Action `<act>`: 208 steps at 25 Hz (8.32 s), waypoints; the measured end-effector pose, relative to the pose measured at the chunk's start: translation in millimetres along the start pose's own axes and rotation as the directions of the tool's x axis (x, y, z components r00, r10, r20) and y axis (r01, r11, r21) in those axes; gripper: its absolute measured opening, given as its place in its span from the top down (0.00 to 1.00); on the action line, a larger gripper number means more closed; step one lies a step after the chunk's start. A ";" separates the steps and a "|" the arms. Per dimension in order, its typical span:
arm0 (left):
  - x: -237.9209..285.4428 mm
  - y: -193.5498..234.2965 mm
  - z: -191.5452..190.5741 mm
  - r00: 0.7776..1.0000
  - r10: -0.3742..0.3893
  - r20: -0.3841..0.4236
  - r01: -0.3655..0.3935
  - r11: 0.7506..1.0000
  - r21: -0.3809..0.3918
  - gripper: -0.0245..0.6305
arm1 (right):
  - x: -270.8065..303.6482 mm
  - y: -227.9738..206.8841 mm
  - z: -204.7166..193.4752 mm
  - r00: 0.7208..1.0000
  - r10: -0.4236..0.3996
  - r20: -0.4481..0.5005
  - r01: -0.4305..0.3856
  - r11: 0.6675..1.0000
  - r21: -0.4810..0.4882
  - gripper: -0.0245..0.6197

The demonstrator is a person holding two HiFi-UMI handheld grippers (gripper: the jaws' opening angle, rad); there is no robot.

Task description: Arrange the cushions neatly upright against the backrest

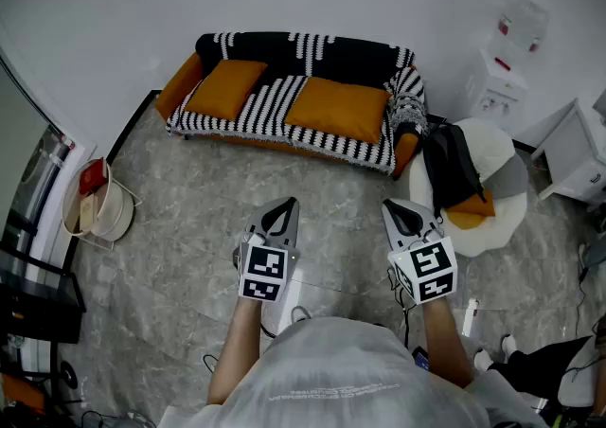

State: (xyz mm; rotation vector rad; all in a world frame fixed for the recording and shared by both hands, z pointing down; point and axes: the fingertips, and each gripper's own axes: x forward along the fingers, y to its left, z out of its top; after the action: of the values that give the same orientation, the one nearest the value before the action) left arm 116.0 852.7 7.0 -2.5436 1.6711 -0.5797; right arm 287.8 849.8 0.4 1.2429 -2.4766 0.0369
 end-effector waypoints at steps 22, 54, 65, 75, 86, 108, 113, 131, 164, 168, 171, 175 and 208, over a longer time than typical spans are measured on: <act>11.0 -50.9 2.8 0.999 0.030 0.025 -0.030 1.000 0.002 0.92 | -3.7 -39.7 -26.0 0.995 0.100 0.016 -0.101 0.985 0.137 0.96; 166.4 160.9 -54.7 0.993 0.035 -0.112 -0.050 0.990 -0.135 0.92 | 232.1 -74.4 25.8 0.991 0.086 -0.103 -0.067 0.982 0.177 0.96; 215.3 217.1 -74.5 0.988 -0.036 -0.152 0.016 0.991 -0.131 0.92 | 297.3 -91.2 27.8 0.987 0.003 -0.158 0.030 0.979 0.203 0.96; 275.1 231.1 -87.4 0.971 -0.104 -0.215 0.077 0.988 -0.131 0.92 | 347.1 -142.5 14.4 0.978 -0.055 -0.204 0.101 0.970 0.221 0.96; 410.9 265.3 -95.6 0.942 -0.130 -0.311 0.077 0.981 -0.177 0.92 | 458.6 -240.2 -23.5 0.960 -0.002 -0.279 0.089 0.949 0.301 0.96; 615.1 324.8 -215.6 0.800 -0.160 -0.578 -0.025 0.954 -0.299 0.89 | 604.7 -332.9 -179.1 0.770 0.165 -0.616 0.091 0.927 0.363 0.88; 647.9 326.8 -275.9 0.774 -0.188 -0.604 -0.003 0.954 -0.300 0.87 | 626.0 -328.0 -229.5 0.732 0.178 -0.657 0.105 0.924 0.367 0.86; 722.5 337.8 -496.3 0.675 -0.226 -0.702 -0.090 0.920 -0.382 0.74 | 643.9 -337.3 -429.8 0.590 0.102 -0.801 0.263 0.913 0.311 0.72; 761.3 356.1 -411.9 0.543 -0.374 -0.752 0.017 0.900 -0.436 0.92 | 678.9 -402.2 -346.3 0.424 0.081 -0.902 0.243 0.949 0.200 0.95; 779.3 365.7 -381.0 0.567 -0.373 -0.734 -0.012 0.888 -0.460 0.92 | 691.0 -432.3 -321.3 0.432 0.090 -0.897 0.232 0.951 0.207 0.95; 798.8 374.5 -356.5 0.610 -0.369 -0.701 -0.056 0.863 -0.503 0.92 | 701.5 -455.5 -302.6 0.434 0.098 -0.896 0.214 0.955 0.207 0.95; 836.2 389.7 -313.3 0.660 -0.350 -0.665 -0.079 0.848 -0.525 0.92 | 726.1 -500.6 -280.4 0.458 0.077 -0.886 0.198 0.962 0.186 0.95; 1111.6 456.3 -222.0 0.847 -0.119 -0.518 -0.161 0.871 -0.464 0.92 | 918.3 -728.0 -249.2 0.674 -0.162 -0.721 0.271 0.962 0.038 0.94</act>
State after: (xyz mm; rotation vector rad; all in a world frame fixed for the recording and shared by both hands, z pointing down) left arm 29.7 -294.0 420.1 -2.8758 2.2839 -1.0682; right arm 433.7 -255.6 438.9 1.2561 -1.6540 0.5433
